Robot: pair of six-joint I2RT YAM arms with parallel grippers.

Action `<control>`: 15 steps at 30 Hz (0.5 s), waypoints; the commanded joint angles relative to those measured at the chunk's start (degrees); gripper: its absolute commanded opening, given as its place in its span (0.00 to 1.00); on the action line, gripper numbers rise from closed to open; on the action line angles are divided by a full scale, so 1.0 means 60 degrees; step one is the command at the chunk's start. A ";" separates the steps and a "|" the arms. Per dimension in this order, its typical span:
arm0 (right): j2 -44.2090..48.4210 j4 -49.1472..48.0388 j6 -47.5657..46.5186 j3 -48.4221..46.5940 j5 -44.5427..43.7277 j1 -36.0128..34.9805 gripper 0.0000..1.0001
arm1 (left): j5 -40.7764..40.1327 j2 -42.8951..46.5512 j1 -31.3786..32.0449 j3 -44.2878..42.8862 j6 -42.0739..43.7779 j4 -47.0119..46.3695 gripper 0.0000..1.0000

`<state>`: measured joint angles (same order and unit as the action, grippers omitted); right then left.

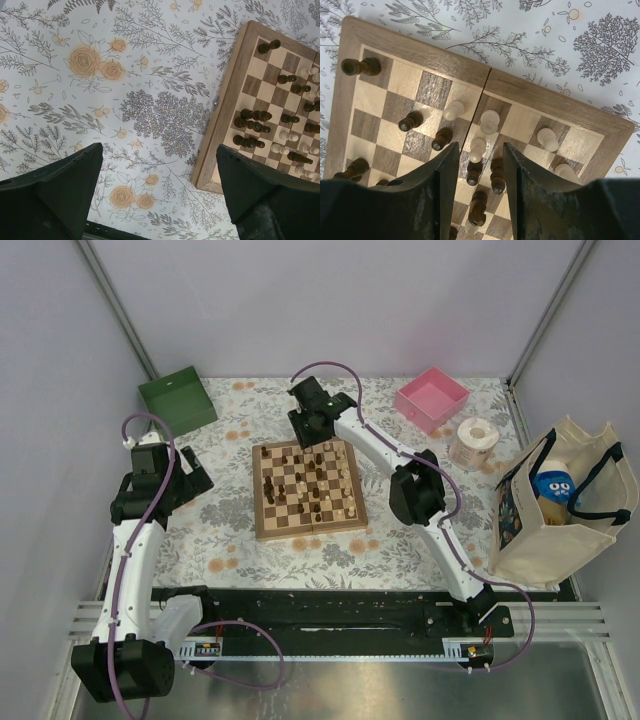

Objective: Set up the chess pieces on the board

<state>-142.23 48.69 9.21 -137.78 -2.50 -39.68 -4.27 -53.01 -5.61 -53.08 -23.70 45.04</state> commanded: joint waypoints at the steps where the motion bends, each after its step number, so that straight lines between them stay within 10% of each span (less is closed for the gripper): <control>1: -0.0215 -0.0277 -0.0056 -0.0621 -0.0066 0.0227 0.48 | 0.0199 0.0003 -0.0106 -0.0001 0.0157 -0.0475 0.99; 15: -0.0640 -0.0395 -0.0041 -0.0856 0.0634 0.0271 0.46 | 0.0302 -0.0026 -0.0193 0.0028 0.0157 -0.0489 0.99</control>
<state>-145.97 47.83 9.21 -140.25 -1.39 -38.11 -3.66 -53.01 -6.17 -53.08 -23.68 44.88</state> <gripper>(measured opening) 0.460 0.988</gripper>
